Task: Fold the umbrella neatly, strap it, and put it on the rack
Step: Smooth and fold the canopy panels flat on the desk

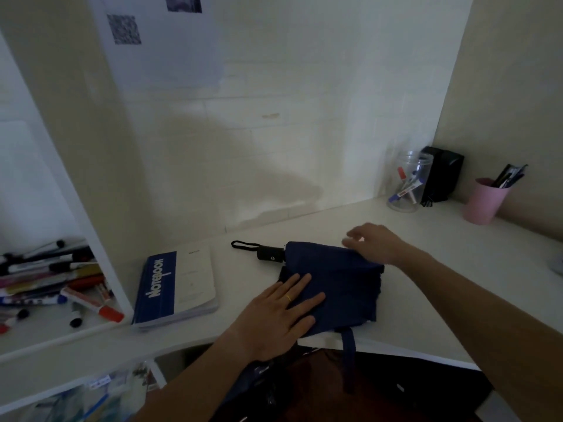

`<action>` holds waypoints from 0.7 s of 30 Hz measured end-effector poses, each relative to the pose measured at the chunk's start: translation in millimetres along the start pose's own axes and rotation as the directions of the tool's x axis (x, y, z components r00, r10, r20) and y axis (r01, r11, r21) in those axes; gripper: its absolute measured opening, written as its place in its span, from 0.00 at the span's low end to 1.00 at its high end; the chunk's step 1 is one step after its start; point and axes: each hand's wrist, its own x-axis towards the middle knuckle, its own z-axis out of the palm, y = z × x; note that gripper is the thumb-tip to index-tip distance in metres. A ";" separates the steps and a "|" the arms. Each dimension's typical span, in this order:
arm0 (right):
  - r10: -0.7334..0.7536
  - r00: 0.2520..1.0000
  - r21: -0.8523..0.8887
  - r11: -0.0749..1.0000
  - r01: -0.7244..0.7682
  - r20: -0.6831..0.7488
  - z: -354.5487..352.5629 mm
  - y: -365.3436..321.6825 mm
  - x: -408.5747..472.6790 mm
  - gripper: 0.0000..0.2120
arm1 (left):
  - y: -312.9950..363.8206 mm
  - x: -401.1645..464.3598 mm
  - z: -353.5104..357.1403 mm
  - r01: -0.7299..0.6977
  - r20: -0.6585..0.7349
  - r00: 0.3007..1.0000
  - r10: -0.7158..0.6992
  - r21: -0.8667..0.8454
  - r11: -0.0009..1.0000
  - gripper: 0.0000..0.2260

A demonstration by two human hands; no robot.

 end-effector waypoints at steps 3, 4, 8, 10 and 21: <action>-0.008 0.987 0.017 1.000 0.005 0.161 0.2 6.7 19.1 0.10 | -0.4 -0.9 3.9 0.007 -0.028 1.000 -0.008 -0.031 1.000 0.23; -0.017 0.992 0.039 0.999 0.012 0.128 -0.6 8.0 23.5 0.08 | -0.6 -0.5 4.7 0.009 -0.038 0.999 -0.011 -0.037 0.999 0.23; -0.046 0.999 0.070 0.996 0.047 -0.014 -6.2 6.3 27.7 0.04 | -0.9 0.5 5.5 0.001 -0.045 0.999 -0.003 -0.040 0.999 0.23; -0.094 0.991 0.122 0.987 0.106 -0.100 -10.2 2.5 22.7 0.03 | -1.7 1.3 5.0 -0.001 -0.049 0.999 -0.001 -0.032 0.999 0.24; -0.024 0.999 0.142 0.990 0.017 0.045 -13.2 -1.5 0.9 0.18 | -2.9 4.1 6.1 -0.014 -0.049 0.999 0.013 -0.020 1.000 0.24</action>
